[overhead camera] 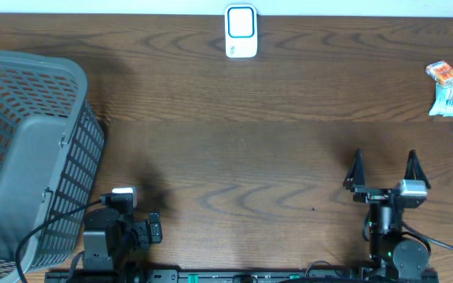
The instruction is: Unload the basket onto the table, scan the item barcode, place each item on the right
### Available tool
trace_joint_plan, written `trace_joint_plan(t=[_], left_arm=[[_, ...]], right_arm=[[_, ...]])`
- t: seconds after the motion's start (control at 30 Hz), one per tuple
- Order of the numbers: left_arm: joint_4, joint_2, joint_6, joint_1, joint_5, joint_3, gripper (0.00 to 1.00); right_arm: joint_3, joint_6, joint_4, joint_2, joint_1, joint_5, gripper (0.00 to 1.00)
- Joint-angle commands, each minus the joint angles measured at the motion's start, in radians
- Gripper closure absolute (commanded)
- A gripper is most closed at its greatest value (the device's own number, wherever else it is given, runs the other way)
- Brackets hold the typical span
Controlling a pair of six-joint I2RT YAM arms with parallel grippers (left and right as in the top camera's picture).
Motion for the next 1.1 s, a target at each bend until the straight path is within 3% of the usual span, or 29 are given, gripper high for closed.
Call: trace_joint_plan(t=[0.0,0.23,1.07], left_arm=[[-0.002,-0.003,-0.002,0.002,-0.003,0.007,0.02],[-0.002,-0.003,-0.002,0.002,-0.003,0.007,0.02],[-0.002,-0.003,-0.002,0.002,-0.003,0.007,0.02]], right_arm=[[-0.001,0.019,-0.041,-0.007,-0.028,0.061,0.01],[-0.001,0.067,-0.274,-0.007,-0.052,0.163,0.01],[-0.001,0.067,-0.272,-0.007,-0.051,0.156,0.01]])
